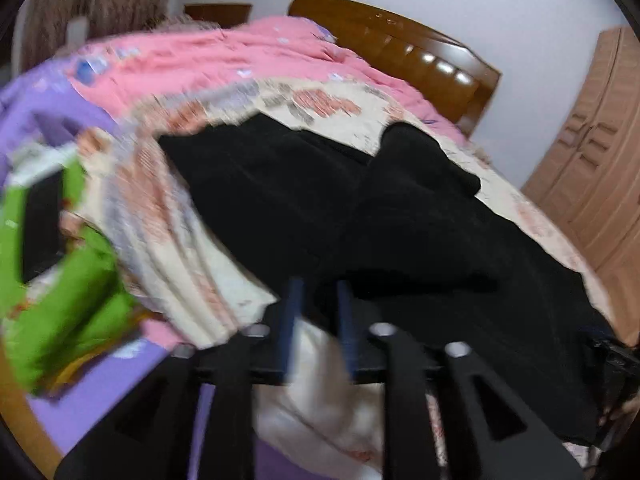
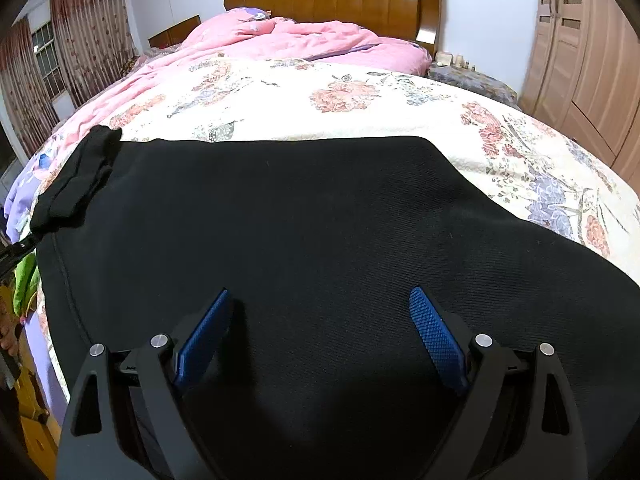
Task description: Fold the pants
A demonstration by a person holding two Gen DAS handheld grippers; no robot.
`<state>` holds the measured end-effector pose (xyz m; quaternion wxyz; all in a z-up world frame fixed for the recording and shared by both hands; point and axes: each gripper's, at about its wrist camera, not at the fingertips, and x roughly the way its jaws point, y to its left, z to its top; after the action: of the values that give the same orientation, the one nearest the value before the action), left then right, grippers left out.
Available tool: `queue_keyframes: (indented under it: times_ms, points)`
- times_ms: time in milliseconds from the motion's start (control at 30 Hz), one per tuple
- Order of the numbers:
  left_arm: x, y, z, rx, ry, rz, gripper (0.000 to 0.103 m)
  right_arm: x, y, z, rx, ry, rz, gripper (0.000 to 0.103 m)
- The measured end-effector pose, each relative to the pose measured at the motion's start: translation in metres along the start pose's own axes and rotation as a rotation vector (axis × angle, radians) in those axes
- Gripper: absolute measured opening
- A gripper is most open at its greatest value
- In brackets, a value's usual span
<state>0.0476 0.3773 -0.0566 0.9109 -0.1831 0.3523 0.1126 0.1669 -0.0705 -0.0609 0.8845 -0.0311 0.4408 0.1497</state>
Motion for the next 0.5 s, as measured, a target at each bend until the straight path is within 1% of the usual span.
queue_keyframes:
  times_ms: [33, 67, 100, 133, 200, 233, 300, 333, 367, 400, 433, 467, 500]
  points:
    - [-0.014, -0.008, 0.001, 0.042, -0.040, 0.046, 0.053, 0.000, -0.001, 0.000, 0.002, 0.000, 0.001, 0.087]
    - [-0.025, -0.018, 0.004, 0.098, -0.089, 0.056, 0.072, 0.000, 0.000, 0.000, 0.002, 0.000, 0.000, 0.088]
    - [-0.038, -0.033, 0.004, 0.193, -0.143, 0.067, 0.084, 0.000, 0.000, 0.000, 0.000, 0.001, -0.003, 0.088]
    - [-0.043, -0.044, 0.002, 0.264, -0.157, 0.080, 0.086, 0.000, 0.000, 0.000, -0.003, 0.003, -0.008, 0.088]
    - [-0.040, -0.070, 0.001, 0.432, -0.155, 0.090, 0.087, 0.001, 0.001, 0.000, -0.010, 0.005, -0.016, 0.088]
    - [-0.031, -0.084, -0.001, 0.522, -0.139, 0.093, 0.087, 0.001, 0.001, 0.000, -0.011, 0.006, -0.018, 0.088]
    - [-0.007, -0.104, -0.006, 0.667, -0.093, 0.141, 0.087, 0.001, 0.001, 0.000, -0.009, 0.004, -0.016, 0.088]
    - [0.007, -0.116, -0.011, 0.756, -0.070, 0.177, 0.087, 0.001, 0.001, 0.000, -0.007, 0.003, -0.014, 0.088]
    - [0.020, -0.124, -0.015, 0.820, -0.056, 0.203, 0.085, 0.001, 0.000, 0.000, -0.005, 0.003, -0.011, 0.088]
    - [0.029, -0.131, -0.019, 0.879, -0.052, 0.227, 0.083, 0.001, 0.001, 0.000, -0.005, 0.002, -0.011, 0.088]
    - [0.038, -0.134, -0.021, 0.934, -0.067, 0.248, 0.082, 0.000, 0.001, -0.001, -0.005, 0.003, -0.012, 0.088]
    - [0.042, -0.139, -0.022, 0.969, -0.070, 0.241, 0.074, 0.000, 0.001, -0.001, -0.005, 0.003, -0.012, 0.088]
    - [0.044, -0.140, -0.022, 0.979, -0.064, 0.229, 0.056, 0.000, 0.001, -0.001, -0.005, 0.003, -0.012, 0.088]
